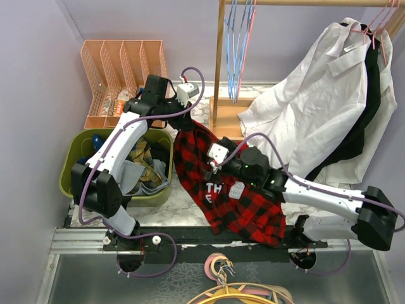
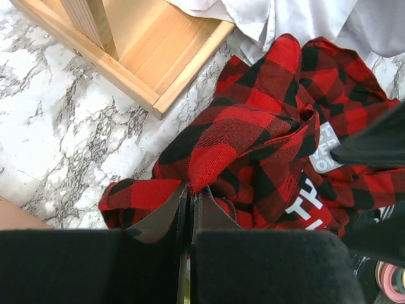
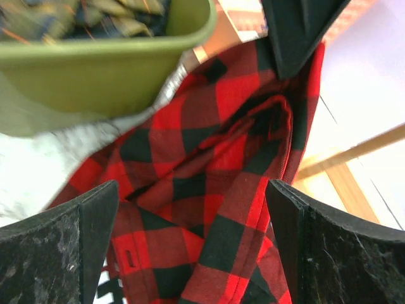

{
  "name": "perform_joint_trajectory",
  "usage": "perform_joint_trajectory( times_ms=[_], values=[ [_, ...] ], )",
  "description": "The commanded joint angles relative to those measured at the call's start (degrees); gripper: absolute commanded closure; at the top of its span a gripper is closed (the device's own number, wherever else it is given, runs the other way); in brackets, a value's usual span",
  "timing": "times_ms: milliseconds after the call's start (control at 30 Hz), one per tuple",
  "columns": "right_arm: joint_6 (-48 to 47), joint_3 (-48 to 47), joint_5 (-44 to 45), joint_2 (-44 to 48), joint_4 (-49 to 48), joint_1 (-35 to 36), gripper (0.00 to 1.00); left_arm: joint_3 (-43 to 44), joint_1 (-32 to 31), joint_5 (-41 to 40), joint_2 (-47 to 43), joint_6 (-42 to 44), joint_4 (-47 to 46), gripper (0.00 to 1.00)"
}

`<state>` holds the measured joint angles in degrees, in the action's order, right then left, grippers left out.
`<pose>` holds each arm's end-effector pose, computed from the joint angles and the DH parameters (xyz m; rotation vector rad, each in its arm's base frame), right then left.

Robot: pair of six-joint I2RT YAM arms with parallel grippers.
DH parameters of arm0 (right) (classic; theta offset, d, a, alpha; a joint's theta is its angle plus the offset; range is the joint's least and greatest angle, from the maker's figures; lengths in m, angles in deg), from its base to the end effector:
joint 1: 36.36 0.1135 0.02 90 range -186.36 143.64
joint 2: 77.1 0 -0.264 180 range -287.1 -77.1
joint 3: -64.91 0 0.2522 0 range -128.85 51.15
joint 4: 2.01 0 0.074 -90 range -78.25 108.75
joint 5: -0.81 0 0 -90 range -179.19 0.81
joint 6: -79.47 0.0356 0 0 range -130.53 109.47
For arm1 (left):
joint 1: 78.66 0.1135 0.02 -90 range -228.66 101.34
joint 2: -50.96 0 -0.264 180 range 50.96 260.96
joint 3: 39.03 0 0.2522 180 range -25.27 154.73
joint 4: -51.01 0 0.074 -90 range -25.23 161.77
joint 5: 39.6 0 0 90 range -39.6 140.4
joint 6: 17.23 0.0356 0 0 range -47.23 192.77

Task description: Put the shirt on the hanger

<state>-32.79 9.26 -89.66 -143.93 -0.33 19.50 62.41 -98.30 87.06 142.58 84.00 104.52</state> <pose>0.1515 0.2240 0.2829 -1.1486 1.4060 0.4256 0.3226 -0.1377 0.3496 0.9100 2.0929 -0.8175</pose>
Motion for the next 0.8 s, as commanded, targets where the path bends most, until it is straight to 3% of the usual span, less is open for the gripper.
perform_joint_trajectory(
  times_ms=[0,300,367,500,533,667,733,767],
  values=[
    [-7.98,2.44,13.0,-5.12,-7.77,1.05,0.0,2.15,-0.4,2.93,-1.14,1.13,1.01,1.0],
    [-13.86,-0.17,20.87,-17.33,-16.9,0.08,0.03,0.19,-0.39,3.2,-3.17,1.91,0.82,1.0],
    [-13.63,-1.03,20.33,-18.27,-18.54,-0.12,0.19,-0.32,-0.37,2.4,-3.51,2.07,0.66,1.0],
    [-11.71,-0.6,18.98,-14.89,-21.84,-0.67,0.73,-1.01,-0.4,-2.58,-3.45,1.4,-0.03,1.0],
    [-10.96,-0.07,18.6,-13.36,-22.46,-1.14,0.8,-1.09,-0.33,-4.54,-3.01,0.78,-0.38,1.0],
    [-5.78,2.71,14.36,-6.62,-20.7,-6.11,0.83,0.52,-0.39,-11.32,-0.11,-0.7,-0.26,1.0],
    [-2.78,3.5,10.91,-3.94,-17.89,-9.48,0.98,1.57,-0.35,-11.29,0.97,-0.97,0.16,1.0],
    [-1.74,3.83,8.71,-2.69,-16.81,-10.74,0.99,1.94,-0.44,-10.94,1.37,-1.1,0.09,1.0]
  ],
)
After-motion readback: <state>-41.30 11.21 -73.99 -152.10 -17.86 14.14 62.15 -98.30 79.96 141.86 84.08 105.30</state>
